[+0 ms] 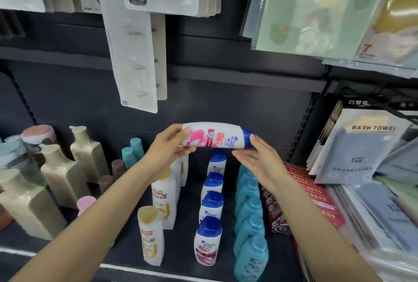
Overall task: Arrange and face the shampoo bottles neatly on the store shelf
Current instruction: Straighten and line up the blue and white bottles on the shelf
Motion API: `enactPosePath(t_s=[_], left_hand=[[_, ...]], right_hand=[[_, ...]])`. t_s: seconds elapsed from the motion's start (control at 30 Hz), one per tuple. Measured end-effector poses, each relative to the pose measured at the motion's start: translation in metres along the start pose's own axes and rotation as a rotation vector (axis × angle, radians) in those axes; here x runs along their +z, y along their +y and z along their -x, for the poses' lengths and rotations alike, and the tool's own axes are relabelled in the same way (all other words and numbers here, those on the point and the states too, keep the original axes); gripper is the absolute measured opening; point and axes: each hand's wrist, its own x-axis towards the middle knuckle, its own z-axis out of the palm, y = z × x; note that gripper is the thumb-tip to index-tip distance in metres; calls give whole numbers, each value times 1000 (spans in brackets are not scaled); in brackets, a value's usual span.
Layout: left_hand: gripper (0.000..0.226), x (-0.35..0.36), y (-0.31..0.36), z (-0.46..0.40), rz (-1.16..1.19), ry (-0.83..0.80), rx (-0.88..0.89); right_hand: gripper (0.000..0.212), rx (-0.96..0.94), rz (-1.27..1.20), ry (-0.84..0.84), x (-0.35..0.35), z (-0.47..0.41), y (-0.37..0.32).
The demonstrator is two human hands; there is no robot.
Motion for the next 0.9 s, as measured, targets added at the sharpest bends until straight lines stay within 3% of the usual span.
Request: enactPosePath(t_s=[0.17,0.3,0.57,0.9], left_hand=[[38,-2,4,9,63,-7,94],[31,-1,5,13,79,36,31],[34,-3,-4,18,17,39,-42],[38,-7,15,35,-203,-7,345]], right_hand=[[26,-10,31,25,5,1,-1],[15,-86,-23,0,4,2,2],[29,-148,-81,-103,-4,4,1],[43,-184,-116,-160,-11,9,2]])
